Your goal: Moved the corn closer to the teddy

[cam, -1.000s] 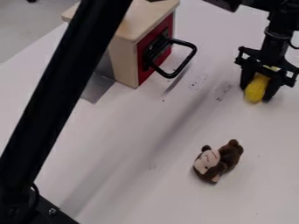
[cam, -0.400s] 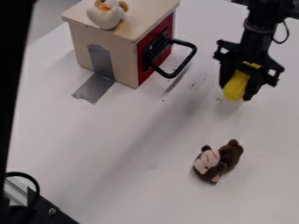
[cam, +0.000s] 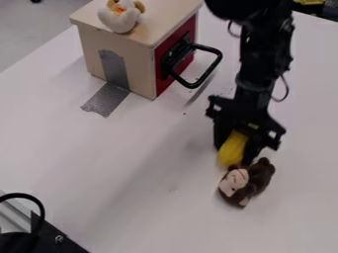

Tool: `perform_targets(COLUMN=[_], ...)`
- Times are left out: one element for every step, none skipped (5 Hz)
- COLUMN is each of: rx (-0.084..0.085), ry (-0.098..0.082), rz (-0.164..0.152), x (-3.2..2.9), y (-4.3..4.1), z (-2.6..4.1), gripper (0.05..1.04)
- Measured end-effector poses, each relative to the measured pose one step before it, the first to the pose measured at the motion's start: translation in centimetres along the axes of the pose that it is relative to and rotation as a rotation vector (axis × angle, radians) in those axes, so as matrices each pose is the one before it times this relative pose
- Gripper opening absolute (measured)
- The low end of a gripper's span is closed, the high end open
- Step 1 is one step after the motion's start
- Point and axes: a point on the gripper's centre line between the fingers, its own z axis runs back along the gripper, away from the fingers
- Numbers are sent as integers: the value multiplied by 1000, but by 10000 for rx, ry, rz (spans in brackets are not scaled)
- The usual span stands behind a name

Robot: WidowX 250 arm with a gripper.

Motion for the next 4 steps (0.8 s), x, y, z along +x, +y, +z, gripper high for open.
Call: perform_targets(rx=[-125, 38, 381, 8], ry=[-513, -65, -293, -278], rz=[-227, -212, -321, 98], x=[223, 52, -245, 227], y=[161, 109, 142, 62], z=[-71, 161, 3407, 3239], gripper=[675, 950, 1001, 999])
